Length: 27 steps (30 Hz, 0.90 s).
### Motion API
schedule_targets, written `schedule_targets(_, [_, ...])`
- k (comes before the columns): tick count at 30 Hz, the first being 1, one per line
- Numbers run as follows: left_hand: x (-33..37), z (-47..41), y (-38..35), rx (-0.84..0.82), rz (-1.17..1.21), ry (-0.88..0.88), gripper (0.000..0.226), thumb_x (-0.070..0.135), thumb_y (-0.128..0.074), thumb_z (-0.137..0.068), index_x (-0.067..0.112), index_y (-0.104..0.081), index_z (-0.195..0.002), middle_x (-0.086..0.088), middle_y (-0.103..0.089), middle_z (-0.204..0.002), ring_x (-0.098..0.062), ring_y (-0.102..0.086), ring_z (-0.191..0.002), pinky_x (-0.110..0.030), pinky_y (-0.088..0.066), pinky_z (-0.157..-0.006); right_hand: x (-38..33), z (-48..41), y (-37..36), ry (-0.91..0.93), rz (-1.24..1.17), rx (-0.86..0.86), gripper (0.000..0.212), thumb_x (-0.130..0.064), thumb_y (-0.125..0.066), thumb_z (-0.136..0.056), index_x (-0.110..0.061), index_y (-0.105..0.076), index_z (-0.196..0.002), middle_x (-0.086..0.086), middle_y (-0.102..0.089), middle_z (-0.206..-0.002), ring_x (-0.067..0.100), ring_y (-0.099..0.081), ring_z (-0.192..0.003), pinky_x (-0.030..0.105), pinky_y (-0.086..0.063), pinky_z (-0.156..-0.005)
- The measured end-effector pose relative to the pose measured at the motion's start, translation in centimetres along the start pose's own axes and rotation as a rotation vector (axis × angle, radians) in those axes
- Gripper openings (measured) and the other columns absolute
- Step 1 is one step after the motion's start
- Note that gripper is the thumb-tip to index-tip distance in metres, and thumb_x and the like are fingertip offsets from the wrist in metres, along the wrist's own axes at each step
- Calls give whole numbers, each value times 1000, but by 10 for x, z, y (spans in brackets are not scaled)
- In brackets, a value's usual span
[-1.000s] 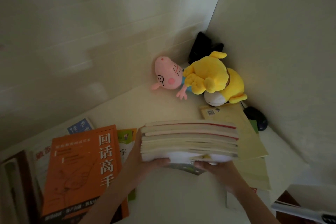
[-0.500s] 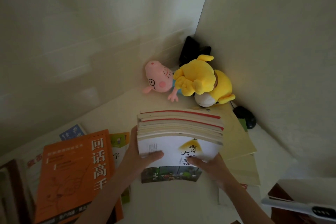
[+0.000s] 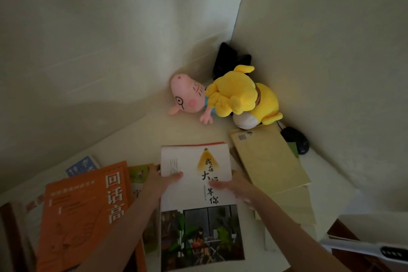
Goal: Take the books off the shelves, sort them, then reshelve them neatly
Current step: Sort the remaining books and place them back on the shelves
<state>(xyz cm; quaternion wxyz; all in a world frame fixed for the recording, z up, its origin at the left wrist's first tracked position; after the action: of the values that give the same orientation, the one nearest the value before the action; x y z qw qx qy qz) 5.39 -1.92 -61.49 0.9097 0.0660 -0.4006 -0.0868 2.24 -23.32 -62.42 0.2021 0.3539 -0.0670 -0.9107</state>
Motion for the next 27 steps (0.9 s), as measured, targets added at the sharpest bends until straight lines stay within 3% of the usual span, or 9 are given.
schedule_targets(2, [0, -13, 3, 84, -133, -50, 69, 26, -71, -83, 11, -37, -141, -14, -41, -143, -28, -53, -117, -47, -47, -96, 7, -8, -3, -18, 295, 169, 71, -46, -72, -81, -12, -42, -136, 9, -36, -143, 27, -35, -132, 40, -37, -106])
schedule_targets(3, [1, -15, 5, 100, -178, -43, 77, 30, -68, -86, 14, -25, -148, -14, -31, -151, -30, -44, -128, -48, -40, -103, 10, -9, -3, -16, 382, 246, 77, -48, -70, -82, -11, -34, -140, 10, -26, -146, 30, -22, -137, 40, -28, -110])
schedule_targets(7, [-13, -1, 1, -3, -127, 32, 80, 28, -61, -91, 13, -11, -151, -15, -44, -141, -22, -59, -98, -31, -52, -71, 22, -1, -12, -91, 246, 208, 94, -61, -69, -74, -11, -29, -143, 11, -33, -142, 30, -35, -132, 47, -35, -109])
schedule_targets(11, [-41, 29, -3, -43, -109, 55, 56, 26, -50, -97, 14, -28, -146, -10, -49, -137, -26, -52, -117, -35, -43, -93, 51, -4, -17, -72, 17, 233, 107, -89, -61, -49, -22, -46, -131, 5, -51, -128, 21, -55, -113, 45, -49, -99])
schedule_targets(14, [-54, 32, -6, -12, -125, 14, 44, 28, -45, -99, 12, -40, -140, -10, -52, -134, -25, -51, -116, -36, -40, -98, 40, 6, -24, -61, 10, 242, 83, -74, -60, -72, -20, -45, -133, 5, -47, -129, 21, -51, -116, 42, -45, -103])
schedule_targets(18, [-56, 25, -11, 58, -178, -31, 42, 23, -49, -97, 10, -44, -137, 2, -57, -105, -8, -53, -79, -24, -47, -71, 30, 5, -36, -51, 166, 336, 71, -51, -53, -92, -8, -28, -142, 13, -33, -138, 27, -36, -126, 38, -38, -102])
schedule_targets(20, [-55, 25, -10, 62, -184, -44, 48, 19, -52, -96, 13, -39, -141, 1, -58, -107, -4, -52, -74, -14, -45, -57, 27, 4, -39, -39, 172, 347, 76, -50, -54, -92, -6, -22, -144, 14, -28, -142, 28, -32, -130, 40, -36, -105])
schedule_targets(24, [-47, 22, 3, 13, -127, 9, 56, 20, -57, -93, 18, -34, -144, -12, -55, -132, -22, -57, -105, -36, -48, -90, 24, 8, -36, -48, 183, 301, 85, -55, -54, -89, -6, -17, -148, 14, -21, -147, 30, -24, -138, 42, -30, -111])
schedule_targets(27, [-34, 22, 9, 15, -264, -59, 71, 26, -58, -93, 20, -18, -150, -13, -40, -146, -28, -48, -125, -47, -43, -102, 19, 18, -15, 71, 227, 427, 79, -51, -54, -91, -8, -20, -149, 13, -15, -151, 30, -17, -141, 43, -25, -114])
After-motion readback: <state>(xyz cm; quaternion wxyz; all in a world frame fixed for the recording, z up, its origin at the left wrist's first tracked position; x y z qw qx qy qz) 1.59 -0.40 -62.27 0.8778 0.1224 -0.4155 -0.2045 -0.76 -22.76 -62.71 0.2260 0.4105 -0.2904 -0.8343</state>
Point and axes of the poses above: each hand's wrist, its own z-axis away from the middle knuckle, its own y-axis out of the back of the hand, x = y × z, the point moved 2 cm from there along -z, towards the middle knuckle
